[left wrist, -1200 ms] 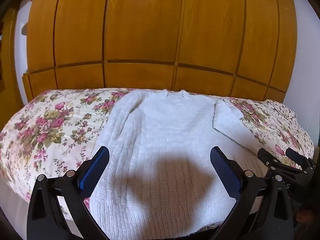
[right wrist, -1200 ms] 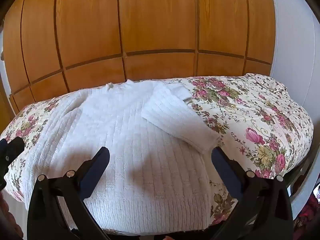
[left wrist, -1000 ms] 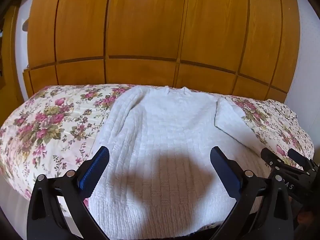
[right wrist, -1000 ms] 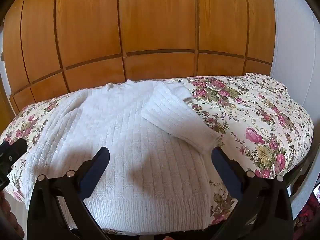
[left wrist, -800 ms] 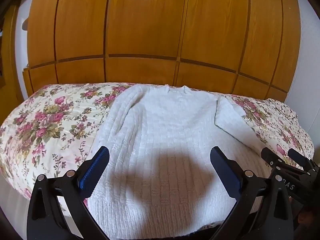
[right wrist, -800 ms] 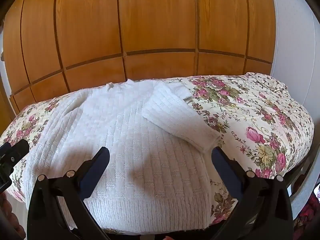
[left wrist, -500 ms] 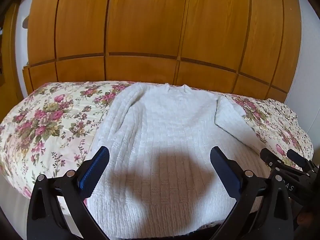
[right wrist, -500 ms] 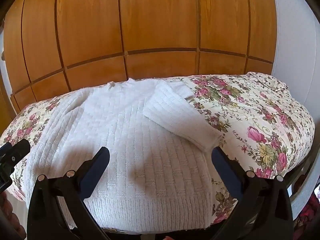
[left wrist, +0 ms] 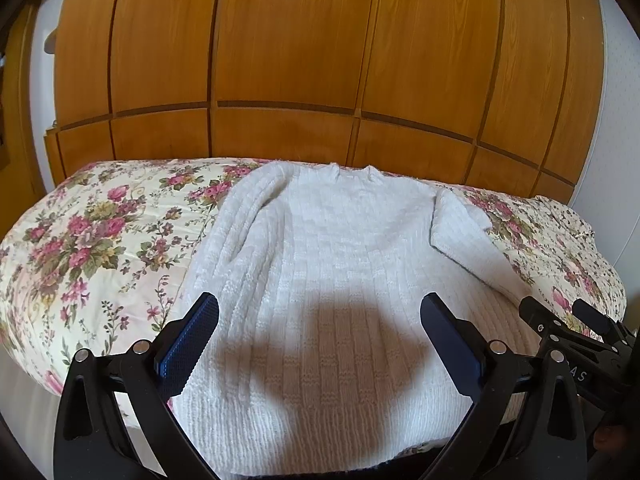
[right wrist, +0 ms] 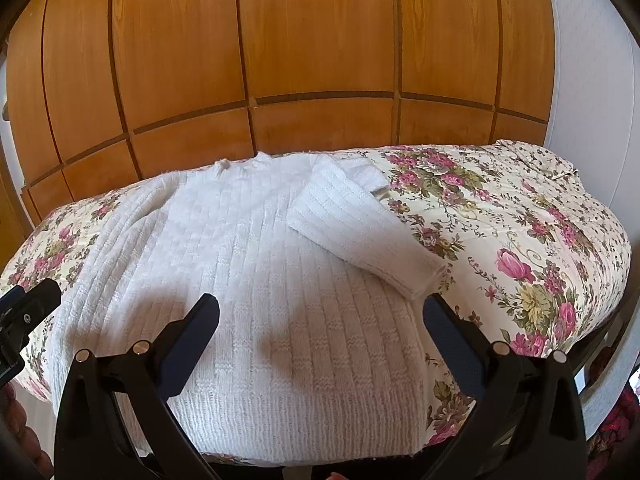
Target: Fold small clothes
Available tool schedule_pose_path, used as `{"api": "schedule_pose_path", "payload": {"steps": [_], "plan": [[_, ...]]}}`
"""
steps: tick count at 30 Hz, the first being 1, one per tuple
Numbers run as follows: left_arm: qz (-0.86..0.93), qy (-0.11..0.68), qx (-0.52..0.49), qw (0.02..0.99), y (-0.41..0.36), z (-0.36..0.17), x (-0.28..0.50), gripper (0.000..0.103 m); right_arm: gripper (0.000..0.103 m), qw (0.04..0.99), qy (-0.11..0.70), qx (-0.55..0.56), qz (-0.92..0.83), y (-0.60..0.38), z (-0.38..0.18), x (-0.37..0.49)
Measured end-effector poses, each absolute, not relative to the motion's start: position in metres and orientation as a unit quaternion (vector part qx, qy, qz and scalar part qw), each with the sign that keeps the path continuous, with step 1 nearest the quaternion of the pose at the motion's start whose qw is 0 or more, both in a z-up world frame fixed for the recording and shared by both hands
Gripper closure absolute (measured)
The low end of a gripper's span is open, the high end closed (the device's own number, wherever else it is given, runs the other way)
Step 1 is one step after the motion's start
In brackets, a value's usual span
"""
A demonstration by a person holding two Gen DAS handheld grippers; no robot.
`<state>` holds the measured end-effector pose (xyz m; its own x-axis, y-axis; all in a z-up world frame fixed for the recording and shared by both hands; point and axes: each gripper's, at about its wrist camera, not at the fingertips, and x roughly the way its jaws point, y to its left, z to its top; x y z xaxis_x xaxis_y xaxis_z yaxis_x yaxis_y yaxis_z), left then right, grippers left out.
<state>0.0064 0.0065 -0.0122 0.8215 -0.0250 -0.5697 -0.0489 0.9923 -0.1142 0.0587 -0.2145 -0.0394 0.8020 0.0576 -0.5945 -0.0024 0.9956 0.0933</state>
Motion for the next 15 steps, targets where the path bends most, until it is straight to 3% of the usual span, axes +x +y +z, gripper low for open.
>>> {"api": "schedule_pose_path", "payload": {"steps": [15], "plan": [[0.005, 0.301, -0.063, 0.951, 0.0055, -0.0136, 0.0075, 0.003, 0.002, 0.946, 0.320, 0.046, 0.014, -0.2148, -0.0431, 0.0599]]}}
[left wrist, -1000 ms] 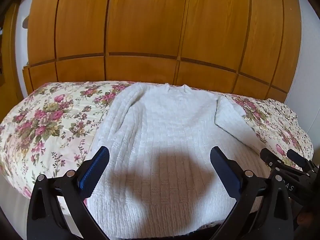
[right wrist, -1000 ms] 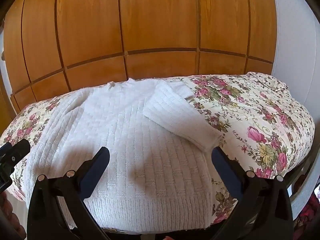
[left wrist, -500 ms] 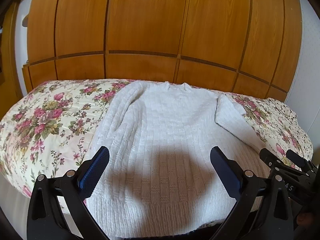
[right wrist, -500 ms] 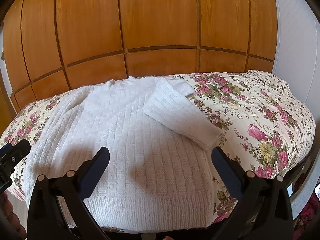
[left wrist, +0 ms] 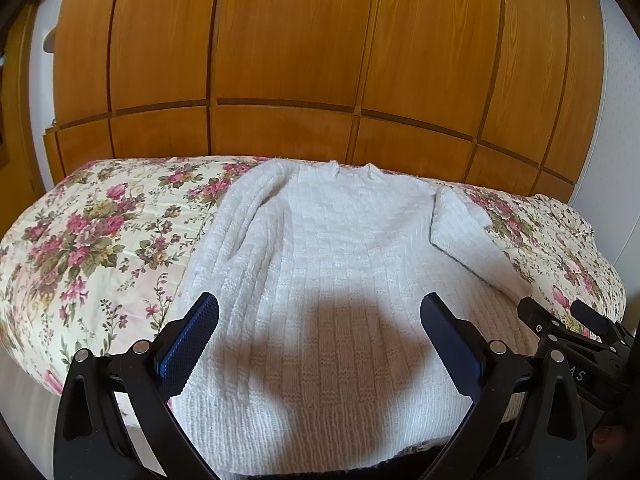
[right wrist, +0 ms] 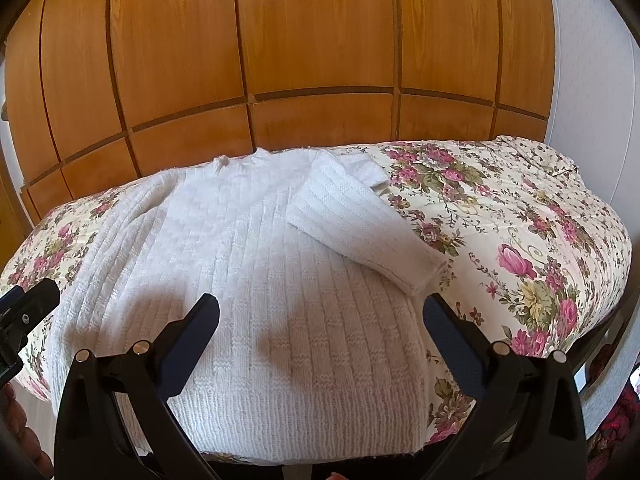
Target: Fold small clothes
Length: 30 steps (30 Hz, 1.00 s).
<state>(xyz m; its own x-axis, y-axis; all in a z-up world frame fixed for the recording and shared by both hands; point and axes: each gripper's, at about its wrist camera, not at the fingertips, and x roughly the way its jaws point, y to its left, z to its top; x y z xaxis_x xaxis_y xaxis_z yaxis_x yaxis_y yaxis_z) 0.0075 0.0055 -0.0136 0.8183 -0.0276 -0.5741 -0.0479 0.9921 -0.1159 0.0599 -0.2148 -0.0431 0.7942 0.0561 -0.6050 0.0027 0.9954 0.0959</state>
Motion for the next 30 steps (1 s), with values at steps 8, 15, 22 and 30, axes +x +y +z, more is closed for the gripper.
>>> {"api": "schedule_pose_path", "payload": {"steps": [8, 15, 22, 30], "plan": [[0.005, 0.303, -0.063, 0.951, 0.0062, -0.0143, 0.0083, 0.003, 0.002, 0.946, 0.322, 0.045, 0.013, -0.2146, -0.0440, 0.0603], [0.003, 0.306, -0.062, 0.950, 0.0061, -0.0155, 0.0092, 0.003, 0.002, 0.945, 0.325, 0.045, 0.014, -0.2140, -0.0436, 0.0613], [0.002, 0.308, -0.062, 0.949, 0.0057, -0.0160, 0.0094, 0.003, 0.002, 0.944, 0.328, 0.044, 0.014, -0.2137, -0.0438, 0.0620], [0.002, 0.308, -0.062, 0.949, 0.0053, -0.0159, 0.0097, 0.003, 0.002, 0.943, 0.330, 0.044, 0.014, -0.2139, -0.0448, 0.0618]]}}
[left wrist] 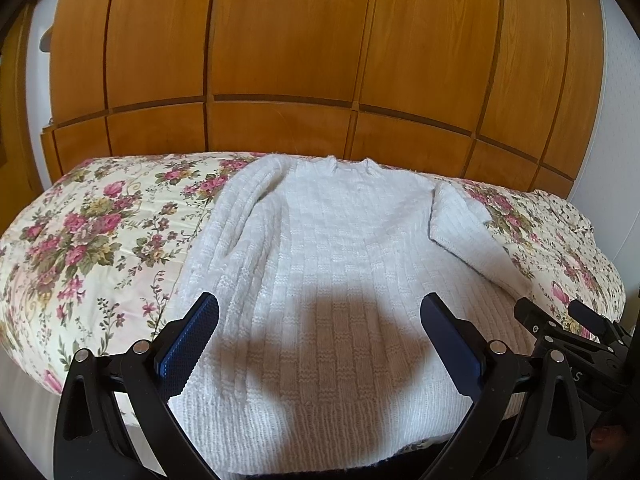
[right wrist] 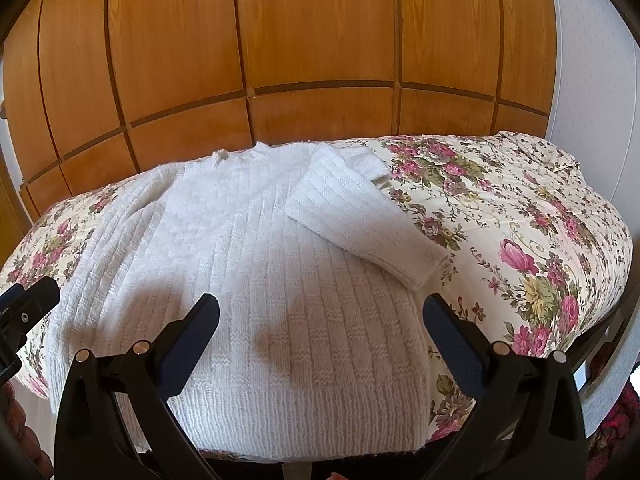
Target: Fold small clothes
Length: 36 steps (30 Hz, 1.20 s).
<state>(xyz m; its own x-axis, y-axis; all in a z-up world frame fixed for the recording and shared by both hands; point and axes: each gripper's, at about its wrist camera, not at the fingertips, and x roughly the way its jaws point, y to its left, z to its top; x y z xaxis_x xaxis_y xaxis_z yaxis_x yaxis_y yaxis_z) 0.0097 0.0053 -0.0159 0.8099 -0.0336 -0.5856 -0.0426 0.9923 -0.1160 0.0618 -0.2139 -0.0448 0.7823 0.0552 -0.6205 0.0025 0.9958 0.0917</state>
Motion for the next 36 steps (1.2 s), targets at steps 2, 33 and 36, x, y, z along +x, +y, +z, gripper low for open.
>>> {"api": "schedule_pose_path", "payload": {"steps": [2, 33, 36], "plan": [[0.002, 0.309, -0.061, 0.949, 0.005, -0.016, 0.010, 0.003, 0.002, 0.943, 0.330, 0.044, 0.014, -0.214, -0.045, 0.062], [0.002, 0.363, -0.046, 0.931, 0.021, -0.079, 0.099, 0.003, 0.002, 0.916, 0.383, 0.120, 0.028, -0.290, -0.095, 0.122], [0.013, 0.354, -0.027, 0.935, 0.024, -0.087, 0.121, 0.003, 0.002, 0.915, 0.373, 0.152, 0.019, -0.312, -0.095, 0.132]]}}
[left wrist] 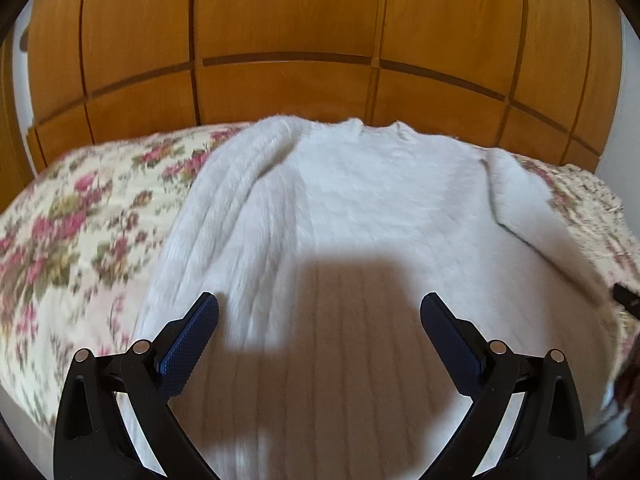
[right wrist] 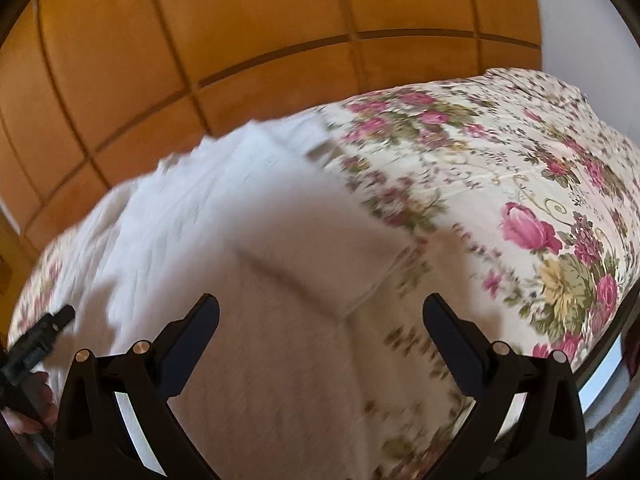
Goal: Fold small clothes
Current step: 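Grasp the sweater sleeve cuff with the right gripper and lift it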
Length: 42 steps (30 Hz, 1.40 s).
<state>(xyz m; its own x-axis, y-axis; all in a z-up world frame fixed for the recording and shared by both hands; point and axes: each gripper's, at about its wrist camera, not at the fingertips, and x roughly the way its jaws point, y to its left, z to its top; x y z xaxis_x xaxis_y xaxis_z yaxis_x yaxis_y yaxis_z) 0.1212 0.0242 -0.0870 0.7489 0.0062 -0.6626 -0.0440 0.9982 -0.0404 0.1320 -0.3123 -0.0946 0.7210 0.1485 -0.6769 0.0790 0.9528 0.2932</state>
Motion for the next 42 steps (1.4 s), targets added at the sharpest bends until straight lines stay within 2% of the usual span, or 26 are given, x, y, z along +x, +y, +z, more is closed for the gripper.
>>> {"api": "schedule_pose_path", "payload": {"steps": [2, 5, 8, 10, 12, 15, 20, 32, 34, 40, 41, 42], "plan": [[0.012, 0.349, -0.021, 0.937, 0.026, -0.093, 0.128, 0.003, 0.006, 0.913, 0.373, 0.166, 0.020, -0.321, -0.096, 0.141], [0.014, 0.356, -0.001, 0.934, 0.024, -0.109, 0.139, 0.003, 0.022, 0.907, 0.381, 0.180, 0.024, -0.327, -0.104, 0.155], [0.008, 0.369, 0.002, 0.930, 0.022, -0.118, 0.139, 0.003, 0.035, 0.896, 0.400, 0.193, 0.023, -0.328, -0.117, 0.167], [0.003, 0.362, -0.002, 0.932, 0.023, -0.119, 0.137, 0.003, 0.047, 0.893, 0.403, 0.199, 0.019, -0.328, -0.125, 0.171], [-0.002, 0.364, -0.005, 0.931, 0.023, -0.121, 0.138, 0.003, 0.069, 0.897, 0.392, 0.203, 0.030, -0.327, -0.127, 0.172], [-0.009, 0.365, -0.008, 0.931, 0.023, -0.122, 0.138, 0.003, 0.087, 0.898, 0.382, 0.214, 0.056, -0.329, -0.123, 0.175], [-0.013, 0.364, -0.014, 0.931, 0.024, -0.123, 0.136, 0.003, 0.090, 0.924, 0.341, 0.171, 0.027, -0.349, -0.100, 0.176], [-0.007, 0.359, -0.010, 0.933, 0.019, -0.125, 0.133, 0.003, 0.090, 0.936, 0.319, 0.102, -0.110, -0.454, -0.079, 0.204], [-0.007, 0.358, -0.009, 0.934, 0.019, -0.126, 0.133, 0.003, 0.095, 0.935, 0.315, 0.088, -0.135, -0.469, -0.078, 0.209], [-0.007, 0.358, -0.009, 0.934, 0.018, -0.126, 0.133, 0.003, 0.100, 0.924, 0.318, 0.099, -0.186, -0.514, -0.080, 0.224], [-0.007, 0.358, -0.009, 0.934, 0.018, -0.126, 0.134, 0.003, 0.095, 0.922, 0.321, 0.141, -0.165, -0.522, -0.081, 0.222], [-0.007, 0.357, -0.009, 0.934, 0.018, -0.126, 0.134, 0.003, 0.077, 0.919, 0.323, 0.174, -0.146, -0.524, -0.082, 0.219]]}}
